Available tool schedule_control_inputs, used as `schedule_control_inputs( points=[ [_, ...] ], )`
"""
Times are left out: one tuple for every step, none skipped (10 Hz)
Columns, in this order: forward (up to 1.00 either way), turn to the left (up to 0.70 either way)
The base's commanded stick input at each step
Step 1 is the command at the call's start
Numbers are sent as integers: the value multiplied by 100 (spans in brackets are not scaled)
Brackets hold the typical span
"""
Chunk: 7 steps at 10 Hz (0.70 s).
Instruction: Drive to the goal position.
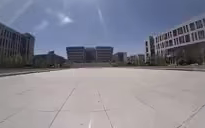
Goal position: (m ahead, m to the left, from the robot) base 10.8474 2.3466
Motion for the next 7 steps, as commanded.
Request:
schedule_control_inputs(
  points=[
    [100,0],
    [100,0],
    [100,0],
    [100,0],
    [100,0],
    [100,0],
    [100,0]
  ],
)
